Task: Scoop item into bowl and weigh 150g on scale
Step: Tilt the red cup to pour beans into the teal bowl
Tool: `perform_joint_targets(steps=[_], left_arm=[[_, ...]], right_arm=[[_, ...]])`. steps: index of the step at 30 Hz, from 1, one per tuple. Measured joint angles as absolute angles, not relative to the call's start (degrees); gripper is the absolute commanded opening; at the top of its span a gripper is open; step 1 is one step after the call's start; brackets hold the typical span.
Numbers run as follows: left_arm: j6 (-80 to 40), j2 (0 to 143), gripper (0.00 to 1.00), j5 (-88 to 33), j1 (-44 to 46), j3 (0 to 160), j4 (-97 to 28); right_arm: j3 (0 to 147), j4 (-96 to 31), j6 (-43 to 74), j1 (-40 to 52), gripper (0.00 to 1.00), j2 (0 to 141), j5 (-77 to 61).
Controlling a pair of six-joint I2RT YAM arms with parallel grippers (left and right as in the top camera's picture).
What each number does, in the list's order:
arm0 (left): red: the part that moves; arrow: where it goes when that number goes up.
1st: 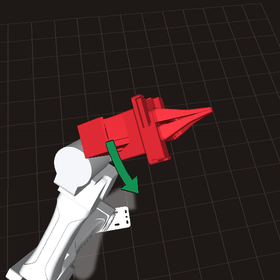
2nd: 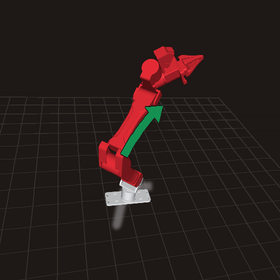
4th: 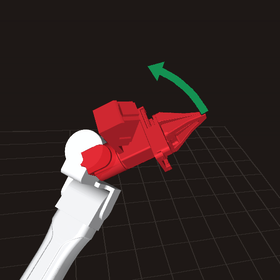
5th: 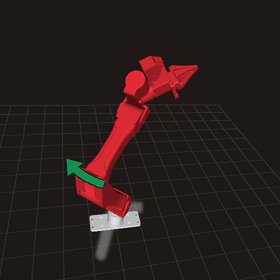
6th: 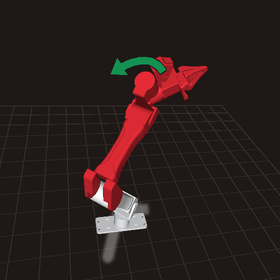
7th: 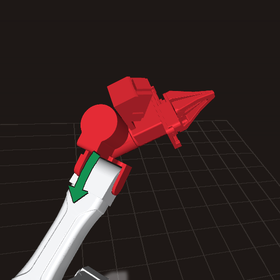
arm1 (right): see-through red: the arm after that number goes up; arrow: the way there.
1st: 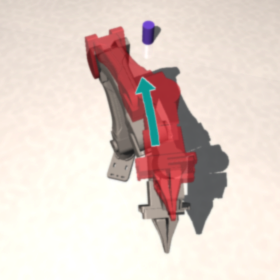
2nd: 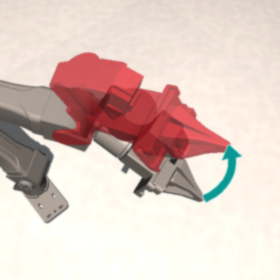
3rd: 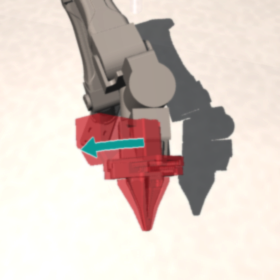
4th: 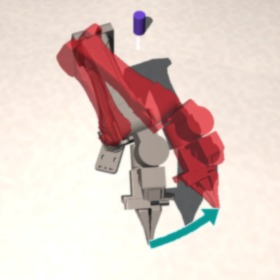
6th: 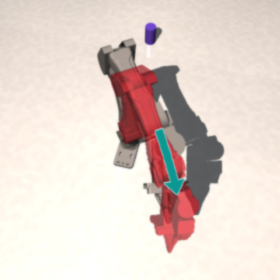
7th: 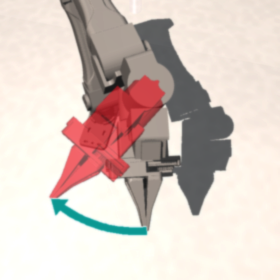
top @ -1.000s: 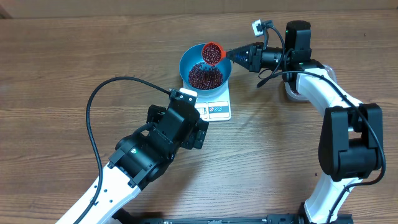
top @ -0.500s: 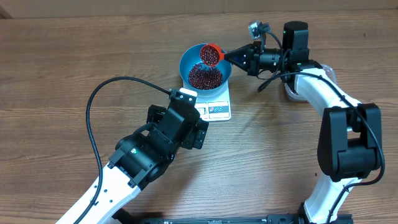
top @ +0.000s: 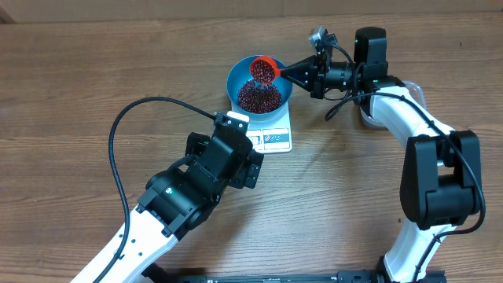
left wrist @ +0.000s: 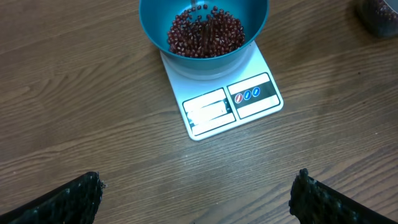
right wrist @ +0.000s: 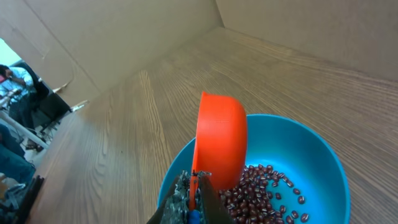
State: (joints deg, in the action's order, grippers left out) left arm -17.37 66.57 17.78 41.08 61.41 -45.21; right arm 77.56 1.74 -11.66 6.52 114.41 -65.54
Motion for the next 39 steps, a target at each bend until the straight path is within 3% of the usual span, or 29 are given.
perform_joint_targets(steps=[39], left_arm=[[-17.4,66.6,0.99,17.8,41.1,61.4,-45.2]], right_arm=[[77.6,0.0,-26.0,6.5,0.04,114.4,-65.5]])
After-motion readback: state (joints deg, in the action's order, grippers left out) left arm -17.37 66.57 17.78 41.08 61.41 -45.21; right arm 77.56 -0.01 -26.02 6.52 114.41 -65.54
